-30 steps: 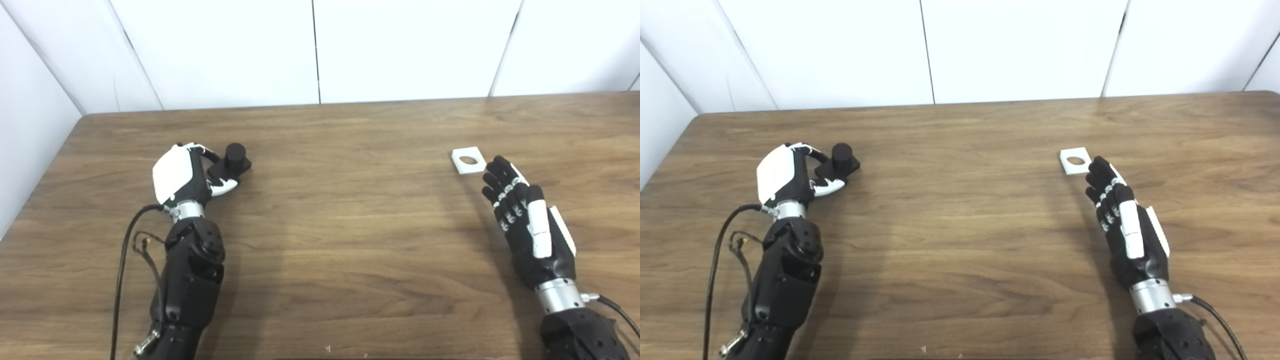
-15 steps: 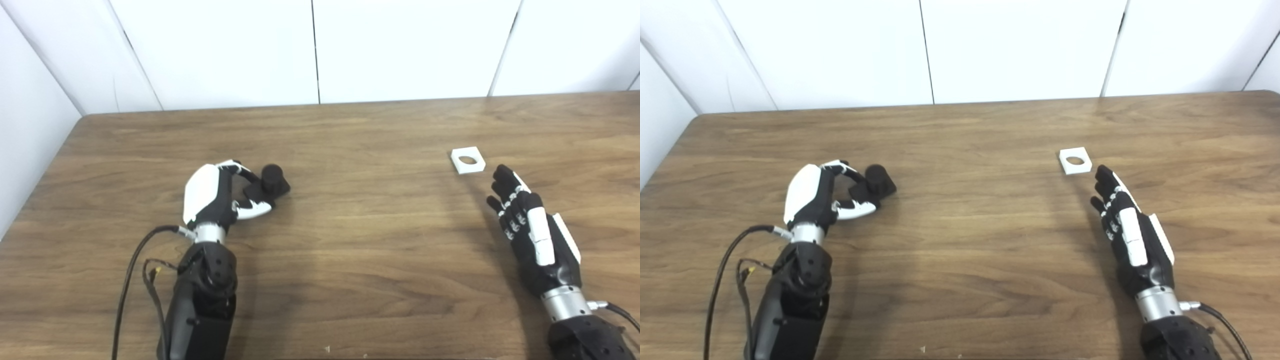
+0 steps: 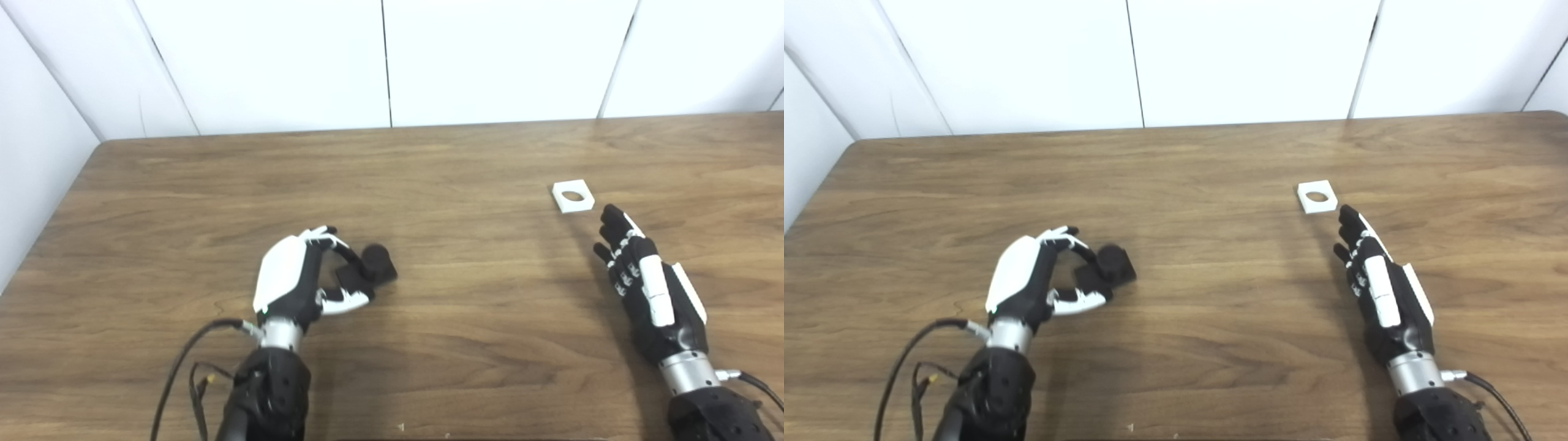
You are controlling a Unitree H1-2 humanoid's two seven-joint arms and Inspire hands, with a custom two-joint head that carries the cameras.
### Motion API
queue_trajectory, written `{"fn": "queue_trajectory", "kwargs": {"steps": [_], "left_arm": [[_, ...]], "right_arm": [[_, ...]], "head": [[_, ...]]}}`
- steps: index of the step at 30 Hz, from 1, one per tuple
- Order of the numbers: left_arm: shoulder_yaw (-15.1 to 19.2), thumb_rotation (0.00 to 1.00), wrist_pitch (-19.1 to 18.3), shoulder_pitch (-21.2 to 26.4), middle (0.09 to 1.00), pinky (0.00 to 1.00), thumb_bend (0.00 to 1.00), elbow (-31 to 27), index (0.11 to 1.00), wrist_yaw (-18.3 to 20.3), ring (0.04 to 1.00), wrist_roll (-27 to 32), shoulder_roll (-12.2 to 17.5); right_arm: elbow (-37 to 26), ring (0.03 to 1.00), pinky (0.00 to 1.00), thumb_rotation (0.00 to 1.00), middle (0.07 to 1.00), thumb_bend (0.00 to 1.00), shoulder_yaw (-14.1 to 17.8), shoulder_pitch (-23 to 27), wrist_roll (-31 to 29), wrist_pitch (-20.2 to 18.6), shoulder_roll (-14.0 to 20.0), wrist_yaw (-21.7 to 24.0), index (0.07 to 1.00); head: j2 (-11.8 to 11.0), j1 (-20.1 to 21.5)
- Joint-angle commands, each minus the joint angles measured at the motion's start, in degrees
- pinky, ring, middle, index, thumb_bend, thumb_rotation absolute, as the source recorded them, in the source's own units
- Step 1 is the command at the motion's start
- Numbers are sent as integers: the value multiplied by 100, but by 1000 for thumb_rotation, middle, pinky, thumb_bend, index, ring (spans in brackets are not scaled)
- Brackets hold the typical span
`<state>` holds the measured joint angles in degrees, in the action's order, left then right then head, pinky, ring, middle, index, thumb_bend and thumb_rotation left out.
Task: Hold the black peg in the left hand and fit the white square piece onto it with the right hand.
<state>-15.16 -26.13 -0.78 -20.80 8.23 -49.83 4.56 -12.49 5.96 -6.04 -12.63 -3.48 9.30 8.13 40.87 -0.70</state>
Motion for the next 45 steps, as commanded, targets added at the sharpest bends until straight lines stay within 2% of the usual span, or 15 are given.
{"fn": "queue_trajectory", "kwargs": {"steps": [1,4,11,15,18,26,31,37,38,39,40,43,45], "left_arm": [[-93,69,147,-73,874,796,504,-222,493,28,933,-10,22],[-305,69,289,-329,870,790,504,-329,494,46,930,-41,53],[-541,68,544,-611,864,775,504,-340,493,-91,922,-137,23],[-677,67,607,-726,870,785,503,-412,494,23,932,-138,50],[-731,68,556,-786,880,808,503,-454,494,110,940,-126,54],[-780,71,637,-785,875,871,503,-358,495,48,935,-119,133],[-840,74,501,-765,885,918,502,-408,496,206,947,-173,113],[-880,72,444,-788,891,888,502,-455,496,298,951,-164,70],[-886,72,449,-785,891,884,502,-456,496,305,950,-160,71],[-890,71,452,-779,888,868,502,-454,496,308,948,-160,72],[-892,70,455,-776,887,865,502,-452,495,308,947,-160,73],[-897,70,498,-765,878,854,503,-398,495,272,941,-158,83],[-902,69,517,-761,879,849,503,-368,495,250,940,-152,76]], "right_arm": [[-113,990,966,902,967,648,-38,-58,6,55,-131,-54,932],[-154,989,963,904,967,637,-49,-65,18,32,-133,-76,932],[-200,990,960,906,966,629,-84,-73,46,18,-123,-100,932],[-199,984,953,902,964,634,-91,-80,54,35,-122,-113,929],[-251,988,962,907,966,629,-101,-88,60,-30,-130,-148,931],[-229,989,957,892,967,618,-109,-68,24,21,-104,-139,935],[-266,969,964,780,956,600,-78,34,-86,1,-71,-110,930],[-313,950,940,730,935,640,-70,150,30,-56,-15,-191,914],[-349,951,935,725,935,645,-120,188,274,-63,48,-230,914],[-389,940,889,669,931,642,-165,231,502,-83,110,-263,913],[-417,938,879,653,930,642,-191,259,658,-98,147,-280,911],[-485,898,840,513,909,683,-321,622,1671,-116,441,-406,889],[-451,890,834,436,906,706,-312,861,1876,-177,533,-407,877]], "head": [[1,-5],[19,21],[47,39],[60,61],[76,67],[76,69],[90,90],[90,92],[90,92],[100,146],[100,146],[92,188],[81,200]]}}
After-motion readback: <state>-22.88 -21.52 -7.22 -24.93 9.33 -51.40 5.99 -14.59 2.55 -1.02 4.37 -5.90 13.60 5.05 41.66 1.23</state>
